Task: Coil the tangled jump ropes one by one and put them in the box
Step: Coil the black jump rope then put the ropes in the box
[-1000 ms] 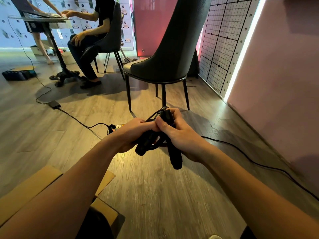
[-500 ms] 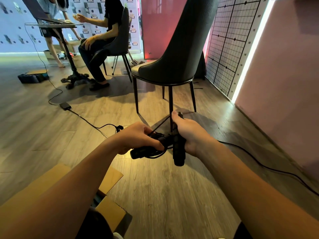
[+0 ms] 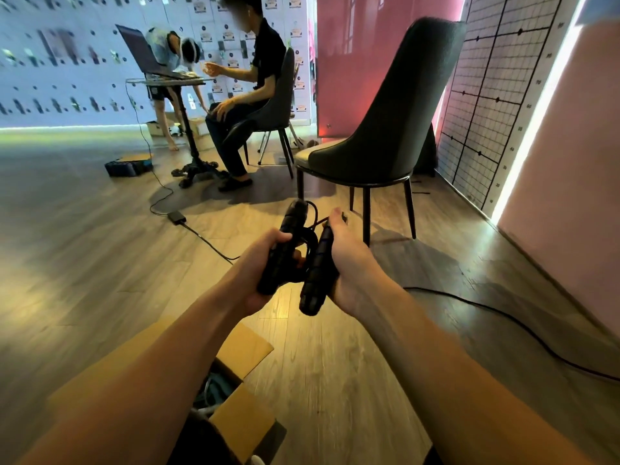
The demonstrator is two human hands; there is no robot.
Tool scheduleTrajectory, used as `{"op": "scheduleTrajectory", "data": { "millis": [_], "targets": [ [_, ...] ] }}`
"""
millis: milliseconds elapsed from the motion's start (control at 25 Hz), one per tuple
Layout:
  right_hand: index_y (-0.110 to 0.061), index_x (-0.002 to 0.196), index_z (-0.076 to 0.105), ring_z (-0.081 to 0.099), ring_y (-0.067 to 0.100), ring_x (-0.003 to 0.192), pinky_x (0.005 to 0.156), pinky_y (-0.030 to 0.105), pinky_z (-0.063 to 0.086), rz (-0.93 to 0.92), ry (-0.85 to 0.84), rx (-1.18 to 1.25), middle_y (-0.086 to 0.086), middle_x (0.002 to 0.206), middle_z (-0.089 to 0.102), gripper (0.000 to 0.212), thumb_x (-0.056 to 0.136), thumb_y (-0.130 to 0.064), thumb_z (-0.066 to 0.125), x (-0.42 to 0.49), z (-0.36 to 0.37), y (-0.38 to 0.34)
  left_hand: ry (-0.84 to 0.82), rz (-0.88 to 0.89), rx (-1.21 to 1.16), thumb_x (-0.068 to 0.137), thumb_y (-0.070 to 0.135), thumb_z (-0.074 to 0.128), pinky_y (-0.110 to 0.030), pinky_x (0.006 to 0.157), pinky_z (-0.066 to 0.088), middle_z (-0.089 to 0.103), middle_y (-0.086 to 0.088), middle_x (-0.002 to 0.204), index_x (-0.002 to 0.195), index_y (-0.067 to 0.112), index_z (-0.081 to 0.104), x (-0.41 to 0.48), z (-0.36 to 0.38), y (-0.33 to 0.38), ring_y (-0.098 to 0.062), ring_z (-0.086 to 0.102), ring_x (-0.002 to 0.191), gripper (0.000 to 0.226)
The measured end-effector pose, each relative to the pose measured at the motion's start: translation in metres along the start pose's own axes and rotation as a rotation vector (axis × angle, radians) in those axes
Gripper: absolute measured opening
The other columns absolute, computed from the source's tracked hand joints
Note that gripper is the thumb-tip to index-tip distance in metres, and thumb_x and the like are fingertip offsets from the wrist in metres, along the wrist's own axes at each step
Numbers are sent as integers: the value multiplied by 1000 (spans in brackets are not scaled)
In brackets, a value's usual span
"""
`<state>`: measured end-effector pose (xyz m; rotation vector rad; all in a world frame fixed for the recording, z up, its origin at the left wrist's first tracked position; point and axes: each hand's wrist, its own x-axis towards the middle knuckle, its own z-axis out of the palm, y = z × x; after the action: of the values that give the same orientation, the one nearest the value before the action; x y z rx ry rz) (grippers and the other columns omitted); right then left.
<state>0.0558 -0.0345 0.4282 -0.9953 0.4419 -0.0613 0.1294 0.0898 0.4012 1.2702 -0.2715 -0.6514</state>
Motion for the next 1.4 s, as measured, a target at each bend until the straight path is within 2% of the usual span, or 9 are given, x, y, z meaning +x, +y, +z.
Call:
{"op": "scheduleTrajectory", "data": {
  "millis": [120, 200, 360, 440, 600, 800, 1080, 1320, 1400],
  "targets": [
    [-34, 124, 42, 59, 26, 107, 94, 48, 49, -96, 85, -161, 4, 118, 58, 35, 99, -58, 40, 17, 17, 20, 9, -21, -26, 98, 29, 50, -28, 73, 46, 55, -6, 81, 120, 7, 58, -10, -6, -3, -14, 56, 70, 33],
    [-28, 123, 45, 61, 26, 104, 95, 49, 51, -82, 99, -206, 6, 116, 60, 38, 99, -57, 39, 25, 23, 30, -20, -76, -12, 98, 31, 52, -29, 76, 44, 58, -8, 89, 120, 10, 60, -15, -17, -3, -16, 57, 75, 32],
    [-17, 120, 52, 58, 36, 114, 85, 49, 54, -34, -21, -270, 20, 124, 58, 41, 92, -44, 38, 40, 40, 47, -30, -147, 146, 102, 37, 46, -31, 76, 43, 71, 0, 90, 121, 14, 62, -24, -58, -1, -13, 68, 77, 34],
    [-16, 114, 52, 56, 36, 115, 85, 48, 53, -32, -107, -360, 22, 127, 57, 30, 96, -36, 37, 44, 54, 53, 32, -160, 241, 102, 37, 47, -33, 80, 46, 71, -4, 102, 123, 11, 63, -28, -80, 1, -16, 69, 89, 37],
    [-19, 106, 56, 61, 23, 97, 84, 43, 50, -21, -326, -506, 12, 110, 63, 14, 103, -17, 42, 57, 73, 70, 188, -170, 356, 100, 31, 53, -44, 99, 49, 69, -11, 122, 125, 11, 64, -39, -140, 1, -27, 65, 113, 33],
    [-19, 128, 57, 66, 23, 103, 87, 44, 52, 101, -489, -703, 4, 111, 71, 28, 101, -16, 53, 101, 91, 141, 392, -166, 230, 98, 19, 57, -34, 75, 57, 75, -9, 108, 118, 16, 67, -57, -206, -58, -22, 71, 98, 22],
    [-18, 130, 55, 67, 21, 102, 64, 26, 54, 312, -500, -719, 9, 118, 67, 29, 101, -14, 54, 184, 99, 267, 712, -218, 87, 84, 17, 76, -31, 75, 56, 77, -1, 100, 119, 24, 68, -44, -297, -163, -14, 74, 93, 37],
    [-17, 127, 59, 70, 23, 100, 87, 42, 58, 398, -549, -831, 8, 112, 69, 28, 99, -18, 58, 238, 77, 374, 854, -346, 55, 83, 20, 78, -32, 76, 57, 77, -6, 102, 121, 28, 68, -41, -340, -255, -18, 74, 91, 39],
    [-14, 128, 57, 69, 21, 90, 80, 40, 58, 424, -541, -838, 7, 107, 67, 28, 100, -16, 57, 250, 58, 386, 856, -356, 26, 85, 20, 76, -31, 72, 59, 76, -7, 103, 124, 27, 67, -27, -333, -282, -19, 75, 90, 41]
  ]
}}
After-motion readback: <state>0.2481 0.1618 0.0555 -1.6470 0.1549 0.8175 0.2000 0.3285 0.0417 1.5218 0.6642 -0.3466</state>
